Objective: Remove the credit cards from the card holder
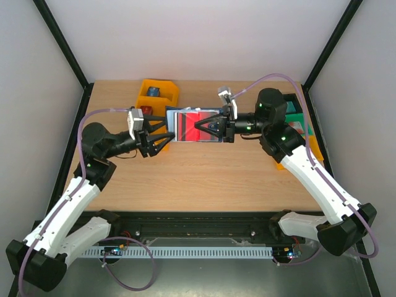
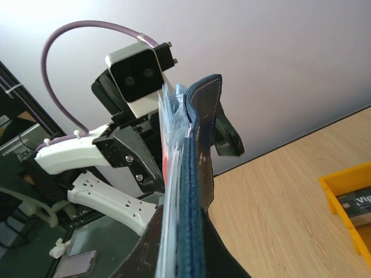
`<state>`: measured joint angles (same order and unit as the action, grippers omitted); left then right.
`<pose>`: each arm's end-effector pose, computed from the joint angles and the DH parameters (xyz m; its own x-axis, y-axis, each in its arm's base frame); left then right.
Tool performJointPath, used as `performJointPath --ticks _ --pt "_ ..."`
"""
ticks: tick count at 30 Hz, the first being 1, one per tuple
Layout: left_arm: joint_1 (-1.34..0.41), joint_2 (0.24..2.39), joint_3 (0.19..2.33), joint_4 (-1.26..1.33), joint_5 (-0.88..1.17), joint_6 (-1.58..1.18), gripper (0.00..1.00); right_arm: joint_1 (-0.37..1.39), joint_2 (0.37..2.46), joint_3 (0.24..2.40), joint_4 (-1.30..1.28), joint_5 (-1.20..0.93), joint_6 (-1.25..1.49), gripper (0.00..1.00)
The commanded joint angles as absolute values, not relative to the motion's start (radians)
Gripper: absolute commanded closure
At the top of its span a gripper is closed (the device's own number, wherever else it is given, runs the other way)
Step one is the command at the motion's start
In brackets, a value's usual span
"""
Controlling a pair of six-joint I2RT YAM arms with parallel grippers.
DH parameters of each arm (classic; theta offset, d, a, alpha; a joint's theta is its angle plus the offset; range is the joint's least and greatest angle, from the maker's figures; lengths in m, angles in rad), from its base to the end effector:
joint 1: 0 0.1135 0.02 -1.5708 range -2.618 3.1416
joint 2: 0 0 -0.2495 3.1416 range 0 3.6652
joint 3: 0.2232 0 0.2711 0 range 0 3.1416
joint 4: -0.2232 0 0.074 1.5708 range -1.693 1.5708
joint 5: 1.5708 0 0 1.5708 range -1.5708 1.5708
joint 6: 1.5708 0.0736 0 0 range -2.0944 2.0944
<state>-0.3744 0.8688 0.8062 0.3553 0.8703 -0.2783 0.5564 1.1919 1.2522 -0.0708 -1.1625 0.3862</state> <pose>0.2054 -0.1412 0.3824 0.0063 -0.1927 -0.9812 0.9555 0.2905 -0.0509 0.2116 0.2112 0.4201 -0.3808 -0.0607 -0.9227 -0.9128 -0.1346 0.3856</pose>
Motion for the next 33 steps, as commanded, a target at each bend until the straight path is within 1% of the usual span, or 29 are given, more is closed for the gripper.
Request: performJointPath --ticks 1,4,9,13,15,18,20,22,25,27,29,30,31,33 --pt "-0.41 0.875 0.839 0.381 0.866 -0.296 0.38 0.567 1.191 1.254 0.027 -1.225 0.428 0.98" --pt "-0.41 0.873 0.837 0.382 0.844 -0.298 0.51 0.577 1.198 1.256 0.028 -1.245 0.429 0.98" --pt "-0.41 0.877 0.834 0.398 0.865 -0.301 0.68 0.59 1.205 1.256 0.034 -1.267 0.431 0.98" --pt "-0.41 0.877 0.83 0.428 0.909 -0.319 0.79 0.592 1.209 1.257 0.025 -1.267 0.42 0.98" --pt "-0.411 0.879 0.83 0.442 0.923 -0.325 0.79 0.592 1.21 1.258 0.025 -1.267 0.419 0.98" --pt "-0.428 0.883 0.827 0.46 0.921 -0.325 0.67 0.596 1.218 1.259 0.025 -1.221 0.415 0.98" --pt "-0.448 0.891 0.824 0.465 0.913 -0.326 0.68 0.605 1.234 1.261 0.037 -1.194 0.416 0.98" --pt "-0.459 0.896 0.82 0.467 0.894 -0.342 0.76 0.613 1.246 1.267 0.046 -1.185 0.411 0.98" --pt "-0.463 0.895 0.818 0.465 0.879 -0.346 0.96 0.617 1.248 1.275 0.043 -1.18 0.397 0.98" --pt "-0.463 0.891 0.822 0.444 0.872 -0.328 0.98 0.617 1.242 1.267 0.03 -1.17 0.377 0.98" --pt "-0.463 0.886 0.831 0.388 0.843 -0.305 0.98 0.615 1.235 1.268 -0.022 -1.125 0.34 0.76" --pt "-0.463 0.885 0.839 0.344 0.808 -0.282 0.98 0.613 1.232 1.269 -0.062 -1.095 0.309 0.6" --pt "-0.463 0.883 0.847 0.292 0.758 -0.249 0.98 0.61 1.229 1.271 -0.108 -1.049 0.276 0.47" --pt "-0.464 0.881 0.869 0.183 0.626 -0.166 0.98 0.602 1.22 1.27 -0.186 -0.893 0.232 0.29"
